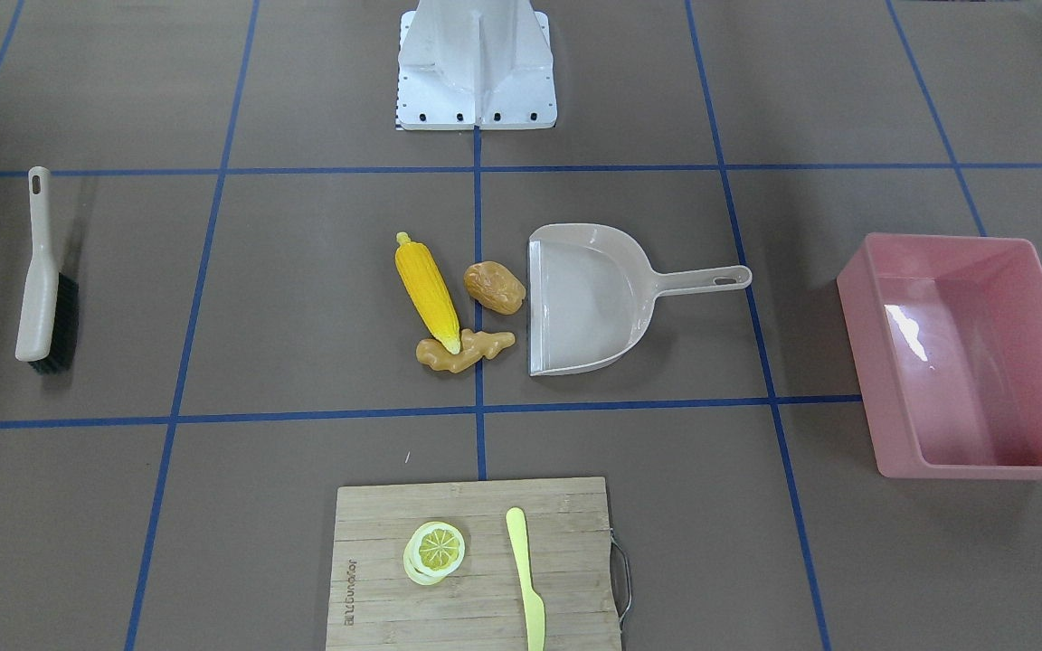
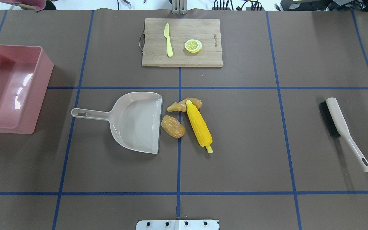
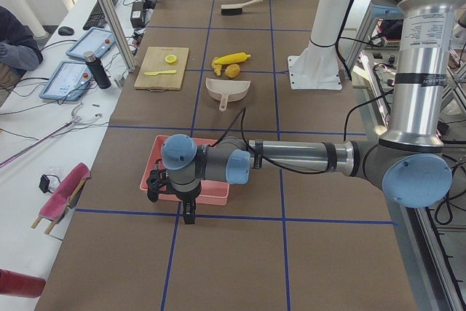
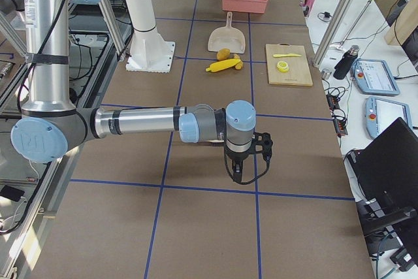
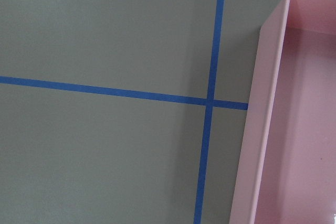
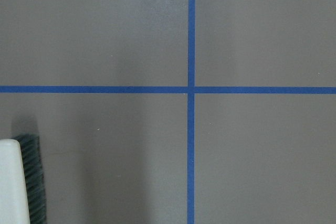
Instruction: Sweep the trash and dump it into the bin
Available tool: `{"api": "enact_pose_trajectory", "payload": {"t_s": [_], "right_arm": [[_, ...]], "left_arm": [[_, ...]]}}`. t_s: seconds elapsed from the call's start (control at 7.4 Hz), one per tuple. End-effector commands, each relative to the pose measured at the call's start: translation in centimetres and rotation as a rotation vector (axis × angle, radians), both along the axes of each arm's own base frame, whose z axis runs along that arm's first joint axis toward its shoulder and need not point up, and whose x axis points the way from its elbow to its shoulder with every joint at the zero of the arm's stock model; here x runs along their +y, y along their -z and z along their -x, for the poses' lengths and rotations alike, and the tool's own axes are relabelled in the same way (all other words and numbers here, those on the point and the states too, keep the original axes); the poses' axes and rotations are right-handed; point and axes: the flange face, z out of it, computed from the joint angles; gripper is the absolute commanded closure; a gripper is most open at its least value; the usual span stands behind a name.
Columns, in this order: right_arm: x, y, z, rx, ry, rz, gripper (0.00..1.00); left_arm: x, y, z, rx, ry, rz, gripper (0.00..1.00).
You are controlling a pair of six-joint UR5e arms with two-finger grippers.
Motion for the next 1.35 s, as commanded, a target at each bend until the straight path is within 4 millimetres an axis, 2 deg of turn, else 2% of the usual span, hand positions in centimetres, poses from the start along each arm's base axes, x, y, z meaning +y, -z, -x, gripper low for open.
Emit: {"api": "enact_pose_trajectory", "payload": {"t_s": [0.0,0.95,1.08,1.22], "right_arm": [[0.1,0.0,0.0,-0.001,0.000,0.002,0.00],[0.5,0.3,-0.1,-0.007,-0.002,0.011,0.00],[0.4,0.5,0.0,-0.006,-0.001,0.008,0.00],[0.3,0.4,0.1,-0.001,0.002,0.008,0.00]], "left_arm": [[-0.3,0.1,-0.1,0.001,-0.002,-0.001,0.02],[-0.4,0.5,-0.1,0.001,-0.002,-0.012,0.02],[-1.1,1.5,-0.1,0.003,-0.002,-0.033,0.02],[-2.3,3.8,-0.3,0.004,-0.005,-0.079,0.02]]}}
